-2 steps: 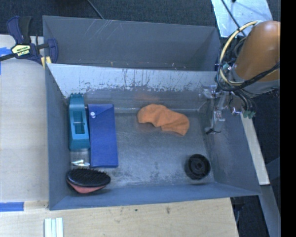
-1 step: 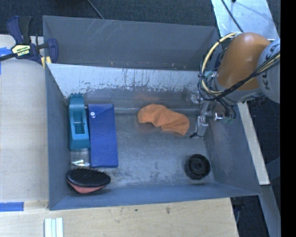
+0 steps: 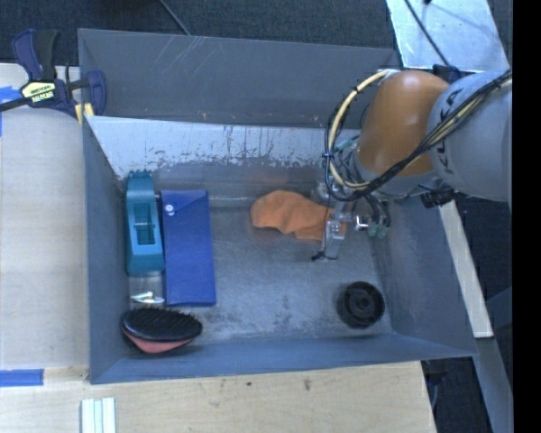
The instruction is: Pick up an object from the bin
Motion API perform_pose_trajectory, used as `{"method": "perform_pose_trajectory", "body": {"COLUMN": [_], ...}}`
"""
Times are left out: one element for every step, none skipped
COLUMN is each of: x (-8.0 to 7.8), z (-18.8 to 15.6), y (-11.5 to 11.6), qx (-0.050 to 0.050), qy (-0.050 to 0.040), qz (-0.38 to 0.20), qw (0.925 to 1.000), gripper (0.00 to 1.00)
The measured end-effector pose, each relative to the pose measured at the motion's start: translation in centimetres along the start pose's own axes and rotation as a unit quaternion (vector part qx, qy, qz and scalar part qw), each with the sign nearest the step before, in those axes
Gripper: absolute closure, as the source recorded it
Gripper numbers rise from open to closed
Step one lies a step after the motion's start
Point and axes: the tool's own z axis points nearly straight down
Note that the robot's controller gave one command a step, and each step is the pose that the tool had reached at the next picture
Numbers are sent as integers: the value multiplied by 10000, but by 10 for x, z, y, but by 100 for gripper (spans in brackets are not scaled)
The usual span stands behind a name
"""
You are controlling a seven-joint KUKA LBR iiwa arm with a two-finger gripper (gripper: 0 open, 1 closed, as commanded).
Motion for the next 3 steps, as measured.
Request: {"method": "perform_pose_trajectory", "body": {"x": [6,6,8], "z": [17,17,-134], "y": [-11,-11,-3], "qx": [-5,-3,-3], "qy": [-29,-29,-45], "qz": [515,512,554], "qw": [9987,9987,9985], "gripper": [100,100,100]}}
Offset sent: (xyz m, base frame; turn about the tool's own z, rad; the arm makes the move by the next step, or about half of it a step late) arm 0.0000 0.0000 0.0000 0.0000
